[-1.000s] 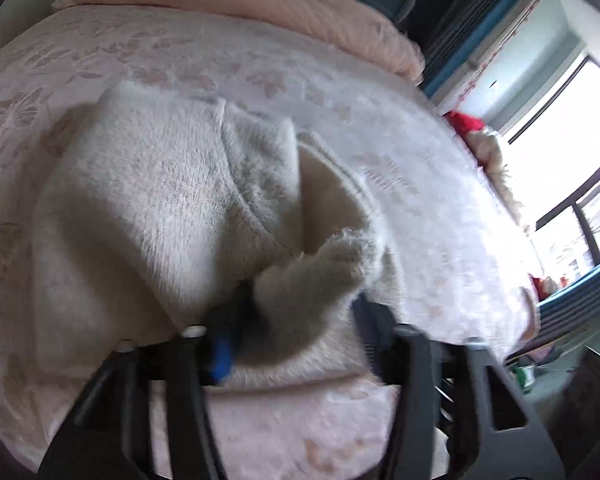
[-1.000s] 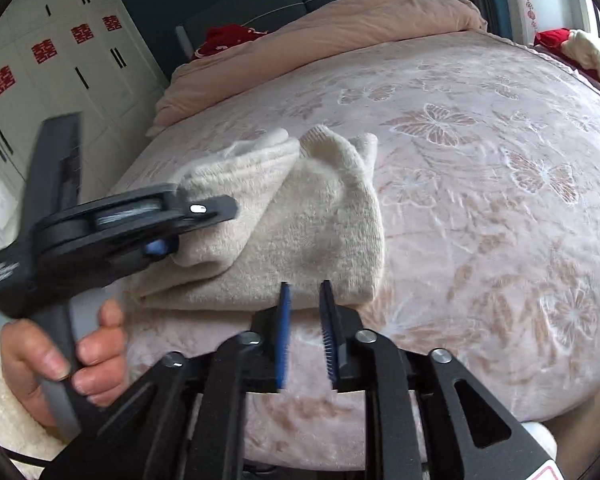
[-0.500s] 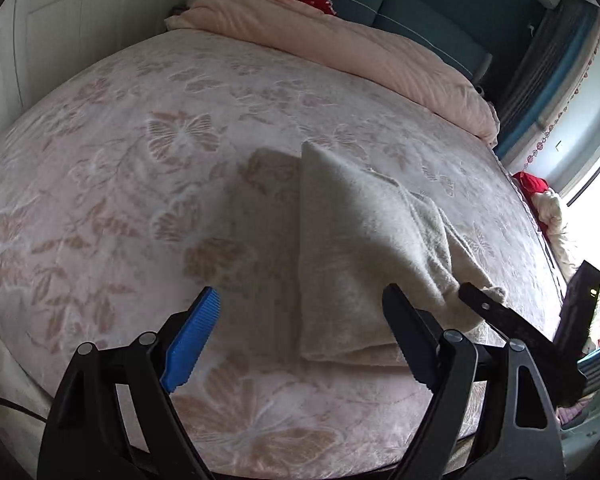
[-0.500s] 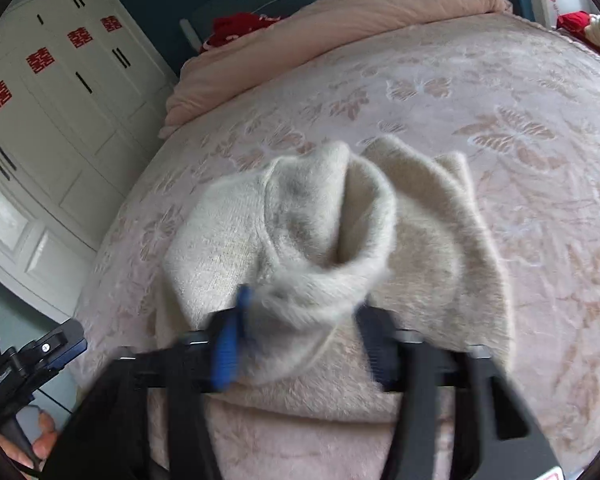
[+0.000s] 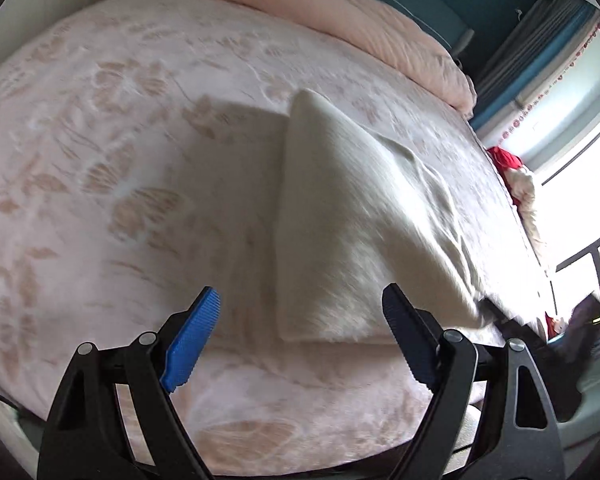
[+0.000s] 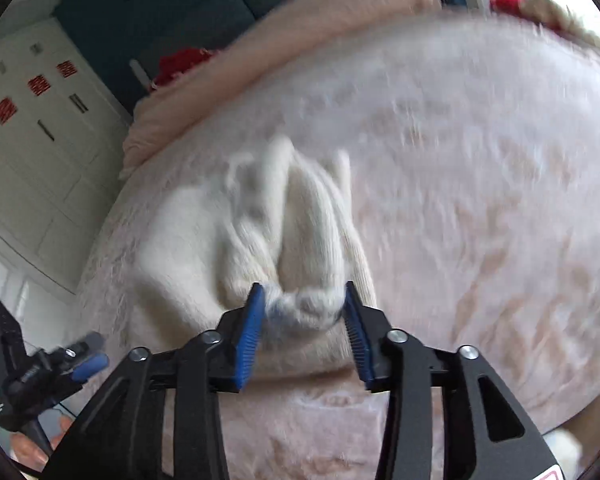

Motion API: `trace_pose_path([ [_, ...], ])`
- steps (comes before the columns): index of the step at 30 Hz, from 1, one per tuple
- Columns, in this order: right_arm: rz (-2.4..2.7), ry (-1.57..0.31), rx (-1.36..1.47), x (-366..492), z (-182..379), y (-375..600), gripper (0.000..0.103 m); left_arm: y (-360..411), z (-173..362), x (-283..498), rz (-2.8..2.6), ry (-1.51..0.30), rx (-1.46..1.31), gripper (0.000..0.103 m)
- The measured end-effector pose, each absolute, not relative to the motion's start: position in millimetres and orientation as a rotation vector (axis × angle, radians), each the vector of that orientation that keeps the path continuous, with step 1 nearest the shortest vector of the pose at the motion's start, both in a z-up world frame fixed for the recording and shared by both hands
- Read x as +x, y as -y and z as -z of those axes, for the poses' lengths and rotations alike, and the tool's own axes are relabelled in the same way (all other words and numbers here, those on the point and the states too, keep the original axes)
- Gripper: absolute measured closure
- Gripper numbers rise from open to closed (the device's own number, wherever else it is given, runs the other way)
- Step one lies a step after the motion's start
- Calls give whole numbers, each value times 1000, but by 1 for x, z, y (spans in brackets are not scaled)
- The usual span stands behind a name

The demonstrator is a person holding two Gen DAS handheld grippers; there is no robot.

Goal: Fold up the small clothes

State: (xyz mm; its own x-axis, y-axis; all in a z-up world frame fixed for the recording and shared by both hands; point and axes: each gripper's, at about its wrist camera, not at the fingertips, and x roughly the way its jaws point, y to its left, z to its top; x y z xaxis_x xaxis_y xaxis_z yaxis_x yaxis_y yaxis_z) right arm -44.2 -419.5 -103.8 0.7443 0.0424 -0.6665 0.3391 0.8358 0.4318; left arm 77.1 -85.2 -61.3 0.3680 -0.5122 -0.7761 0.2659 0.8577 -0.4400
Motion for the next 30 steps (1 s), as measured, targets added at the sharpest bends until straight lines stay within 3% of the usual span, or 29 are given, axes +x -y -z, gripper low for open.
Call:
trace_pose_path([
  [3,83,-699,498,-20,77,409,51,104,70,77,528,-1091,-216,22],
  [7,74,-836,490,34,107,407,48,120,88,83,523,-1134,-164,27],
  [8,95,-904,472,50,125,408,51,122,92,84,524,-1144,-155,28],
  [9,95,-931,473,58,134,408,74,124,97,86,512,-1154,-141,28],
  [10,61,-931,490,60,136,408,87,125,100,86,509,-1161,-136,28],
  [14,23,-718,521,22,81,419,90,125,104,88,513,-1162,-114,27],
  [16,65,-728,513,13,89,433,90,127,105,89,532,-1168,-123,26],
  [19,93,-913,469,30,158,436,86,136,113,88,532,-1186,-97,26],
  [23,94,-745,527,-5,114,435,81,134,104,84,534,-1188,-88,27],
  [24,117,-708,498,-20,102,430,75,131,98,83,542,-1186,-101,27],
  [26,146,-726,440,-37,99,420,66,127,81,80,576,-1151,-148,26],
  [30,133,-790,460,-45,123,415,61,126,59,86,601,-1092,-208,19],
])
